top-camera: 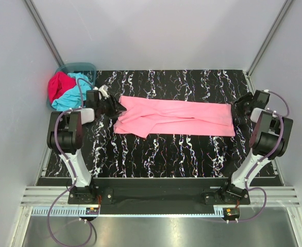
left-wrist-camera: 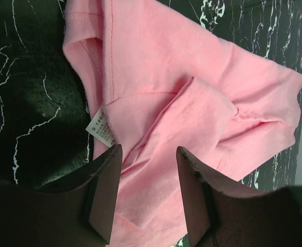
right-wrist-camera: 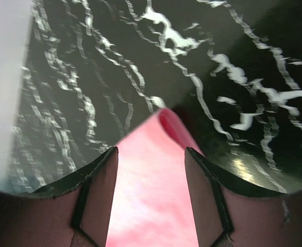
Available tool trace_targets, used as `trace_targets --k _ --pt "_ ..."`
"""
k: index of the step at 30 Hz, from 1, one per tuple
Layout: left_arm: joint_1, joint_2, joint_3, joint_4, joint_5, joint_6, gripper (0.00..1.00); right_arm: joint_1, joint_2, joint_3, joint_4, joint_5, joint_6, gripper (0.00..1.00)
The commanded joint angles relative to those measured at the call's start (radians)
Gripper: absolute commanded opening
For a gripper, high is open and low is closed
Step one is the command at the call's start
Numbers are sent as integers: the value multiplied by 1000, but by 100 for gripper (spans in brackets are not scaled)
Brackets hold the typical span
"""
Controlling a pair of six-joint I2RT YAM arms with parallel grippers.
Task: Fold and stack the t-shirts
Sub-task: Fold the tshirt
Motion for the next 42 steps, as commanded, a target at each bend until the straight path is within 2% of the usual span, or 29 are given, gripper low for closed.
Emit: trace_targets --k 1,9,17,21,26,32,42 --pt "-2 2 42 12 39 25 51 -34 -86 60 -183 65 -194 62" --pt "-13 44 16 62 80 -11 51 -92 -123 86 -384 74 -290 62" --pt "-16 41 -10 82 102 -5 50 -95 -89 93 -431 -103 -301 61" --pt "-33 22 -13 52 90 24 50 -95 -91 85 -435 -105 -305 61" --pt "-34 -18 26 -127 7 105 50 -95 -85 105 -467 -62 -290 61" --pt "-33 -56 54 -261 -64 220 51 -94 -74 106 -496 23 -265 61" --pt "-10 -87 99 -335 -90 265 55 -94 -58 131 -516 37 -245 60"
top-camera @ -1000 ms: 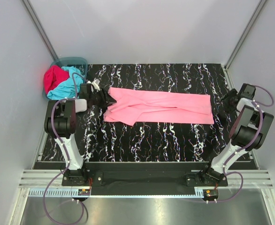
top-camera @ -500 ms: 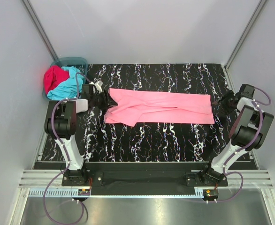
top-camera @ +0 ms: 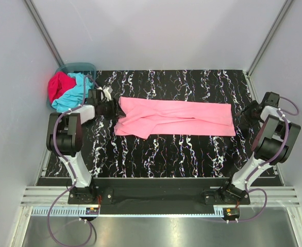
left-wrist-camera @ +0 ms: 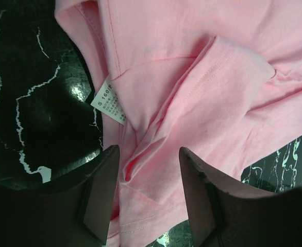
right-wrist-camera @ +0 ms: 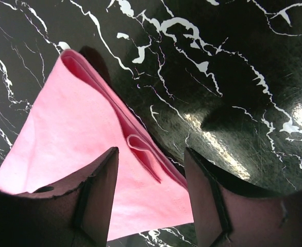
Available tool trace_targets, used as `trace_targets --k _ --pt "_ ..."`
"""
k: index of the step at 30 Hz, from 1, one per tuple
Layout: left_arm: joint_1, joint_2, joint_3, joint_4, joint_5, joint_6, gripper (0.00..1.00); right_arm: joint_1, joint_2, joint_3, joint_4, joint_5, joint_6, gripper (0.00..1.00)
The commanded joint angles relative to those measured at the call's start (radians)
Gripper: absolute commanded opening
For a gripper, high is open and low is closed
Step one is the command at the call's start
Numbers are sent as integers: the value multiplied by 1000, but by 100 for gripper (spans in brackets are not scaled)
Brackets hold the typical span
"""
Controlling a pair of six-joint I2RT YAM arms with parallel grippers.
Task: Fold and stack the t-shirts
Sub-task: Fold the tshirt
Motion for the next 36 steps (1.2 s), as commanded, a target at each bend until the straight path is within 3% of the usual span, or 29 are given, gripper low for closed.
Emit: trace_targets --k 1,24,29,31,36 --pt "27 -52 38 -38 -42 42 55 3 15 47 -7 15 15 60" --pt "-2 109 97 -21 54 -2 54 8 81 47 111 -252 16 62" --pt "-8 114 100 -21 64 -1 53 23 79 64 51 -177 15 63" --pt "-10 115 97 -20 62 -1 54 28 90 85 -45 -66 9 63" --pt "-13 112 94 -17 62 1 54 28 102 116 -128 44 -8 64"
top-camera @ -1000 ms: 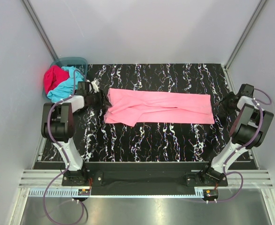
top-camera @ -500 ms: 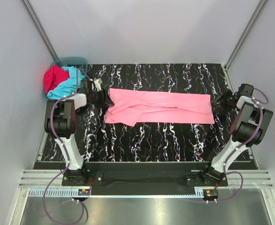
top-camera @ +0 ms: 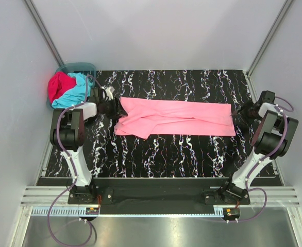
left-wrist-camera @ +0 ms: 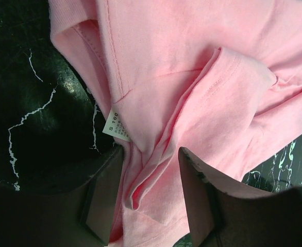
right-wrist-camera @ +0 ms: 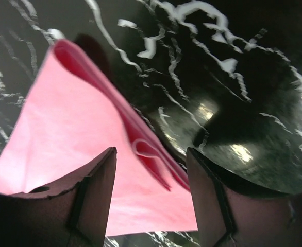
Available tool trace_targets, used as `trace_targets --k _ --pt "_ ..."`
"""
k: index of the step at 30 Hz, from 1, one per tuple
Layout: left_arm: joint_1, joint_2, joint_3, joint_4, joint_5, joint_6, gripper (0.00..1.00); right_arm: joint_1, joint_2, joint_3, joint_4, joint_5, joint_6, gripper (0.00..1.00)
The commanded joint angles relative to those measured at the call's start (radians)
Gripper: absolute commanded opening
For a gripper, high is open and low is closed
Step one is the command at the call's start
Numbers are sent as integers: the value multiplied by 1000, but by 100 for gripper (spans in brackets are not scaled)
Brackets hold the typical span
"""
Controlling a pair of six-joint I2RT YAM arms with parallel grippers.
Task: Fold and stack the t-shirts
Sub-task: Fold the tshirt
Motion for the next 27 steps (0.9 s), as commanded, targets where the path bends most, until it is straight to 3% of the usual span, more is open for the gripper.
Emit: trace_targets --k 1,6,15,27 --pt "-9 19 13 4 13 -1 53 2 25 47 -102 115 -16 64" --pt "-9 17 10 10 21 -1 53 2 69 62 -125 95 -36 64" --pt "-2 25 11 17 38 -7 52 16 129 90 -90 -75 -59 63" --pt "-2 17 -2 23 45 -4 49 82 115 126 -80 -123 -57 60"
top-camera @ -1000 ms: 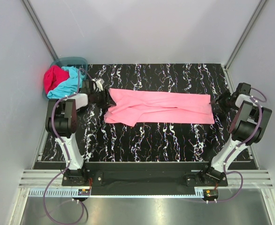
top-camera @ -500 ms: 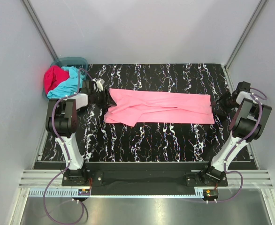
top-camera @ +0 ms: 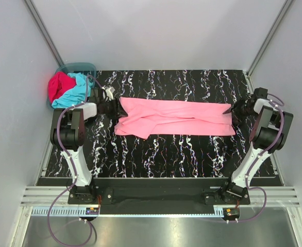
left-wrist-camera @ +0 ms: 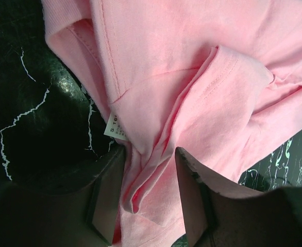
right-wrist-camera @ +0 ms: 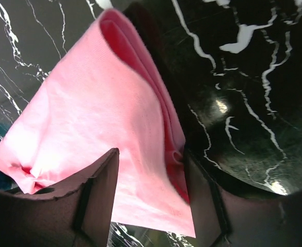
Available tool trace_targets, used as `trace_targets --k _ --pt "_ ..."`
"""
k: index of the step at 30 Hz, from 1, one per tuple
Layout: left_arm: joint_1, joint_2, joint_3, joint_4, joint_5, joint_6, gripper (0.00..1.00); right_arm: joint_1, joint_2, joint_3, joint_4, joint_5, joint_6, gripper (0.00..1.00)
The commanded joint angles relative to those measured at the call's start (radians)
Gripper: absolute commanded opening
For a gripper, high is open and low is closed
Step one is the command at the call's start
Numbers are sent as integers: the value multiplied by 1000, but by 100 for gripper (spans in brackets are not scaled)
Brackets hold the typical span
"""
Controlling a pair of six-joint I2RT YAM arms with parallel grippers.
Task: Fold and stack the t-shirts
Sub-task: Fold the tshirt
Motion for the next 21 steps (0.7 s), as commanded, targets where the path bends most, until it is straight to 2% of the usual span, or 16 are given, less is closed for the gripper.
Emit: trace_targets --k 1,6,9,10,11,13,14,21 --pt "-1 11 -2 19 29 4 48 23 12 27 -10 -16 -16 59" --pt "-1 3 -13 23 27 6 43 27 -2 25 -7 0 -22 51" --pt "-2 1 -16 25 27 6 33 29 -11 21 6 -1 -8 30" --pt "-2 0 -18 25 29 6 28 32 -16 16 9 4 -8 22" --pt "-2 -2 -19 25 27 7 16 30 -19 15 13 10 -3 11" --pt "-2 -2 -19 25 26 6 6 30 -33 7 16 29 0 1" --pt "-2 -2 -19 27 26 4 0 30 -37 2 22 32 4 0" --pt "-25 4 39 33 4 -39 0 44 -155 -86 166 47 115 0"
